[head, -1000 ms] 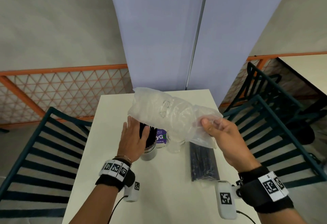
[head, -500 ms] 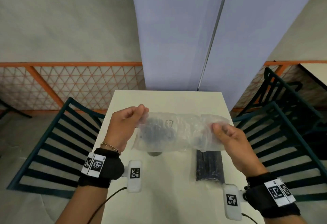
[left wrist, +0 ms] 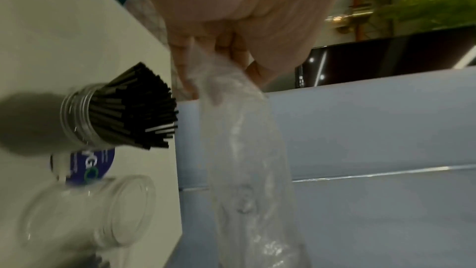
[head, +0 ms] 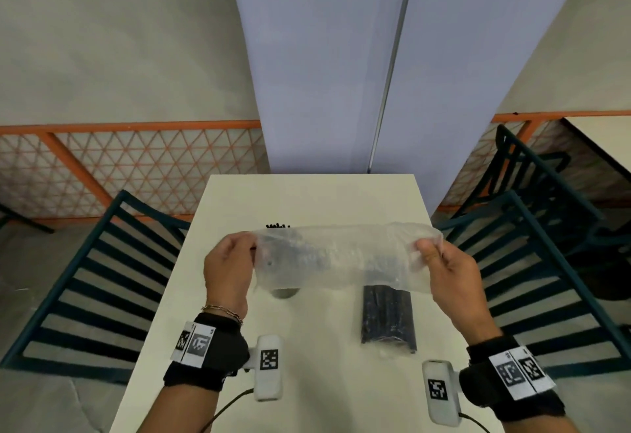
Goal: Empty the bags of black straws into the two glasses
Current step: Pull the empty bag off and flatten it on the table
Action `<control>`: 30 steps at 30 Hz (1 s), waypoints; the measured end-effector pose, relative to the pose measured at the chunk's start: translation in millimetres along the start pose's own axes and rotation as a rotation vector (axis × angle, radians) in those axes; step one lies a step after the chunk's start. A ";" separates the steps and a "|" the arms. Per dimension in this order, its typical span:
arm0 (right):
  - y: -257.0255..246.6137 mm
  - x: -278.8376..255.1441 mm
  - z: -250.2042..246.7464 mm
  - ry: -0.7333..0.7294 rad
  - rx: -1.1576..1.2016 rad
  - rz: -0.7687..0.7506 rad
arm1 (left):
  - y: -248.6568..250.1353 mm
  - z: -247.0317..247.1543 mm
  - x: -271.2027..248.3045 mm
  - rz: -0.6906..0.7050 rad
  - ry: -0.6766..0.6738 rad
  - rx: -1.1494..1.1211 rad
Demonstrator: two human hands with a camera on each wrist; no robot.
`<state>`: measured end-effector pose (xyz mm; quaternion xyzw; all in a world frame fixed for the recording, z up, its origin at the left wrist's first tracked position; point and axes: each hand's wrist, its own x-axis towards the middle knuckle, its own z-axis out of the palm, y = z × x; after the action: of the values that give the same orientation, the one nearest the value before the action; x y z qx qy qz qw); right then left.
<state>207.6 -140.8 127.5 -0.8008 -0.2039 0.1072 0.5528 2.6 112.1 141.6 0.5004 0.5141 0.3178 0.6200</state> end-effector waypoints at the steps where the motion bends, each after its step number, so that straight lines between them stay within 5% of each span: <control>1: 2.0 1.4 -4.4 0.009 -0.009 0.000 | -1.1 0.2 -0.1 0.023 0.039 0.006; 10: 13.9 -2.1 -31.7 -0.074 0.090 0.122 | -1.8 24.3 -28.5 0.431 0.160 0.344; 15: 19.2 -3.3 -46.9 -0.235 0.197 0.265 | -4.0 26.7 -43.4 0.413 0.089 0.337; 23: 54.9 0.1 -70.8 -0.431 0.066 0.293 | -12.0 25.2 -52.5 0.404 0.087 0.332; 26: 46.8 5.9 -66.5 -0.510 -0.148 0.272 | -14.8 21.1 -57.0 0.411 -0.089 0.336; 30: -12.0 1.4 -36.0 -0.553 -0.145 -0.078 | -5.5 22.0 -73.7 0.328 -0.443 0.280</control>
<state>220.7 -166.8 151.8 -0.7702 -0.3845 0.2852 0.4215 3.0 37.0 159.3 0.7143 0.3178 0.2229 0.5823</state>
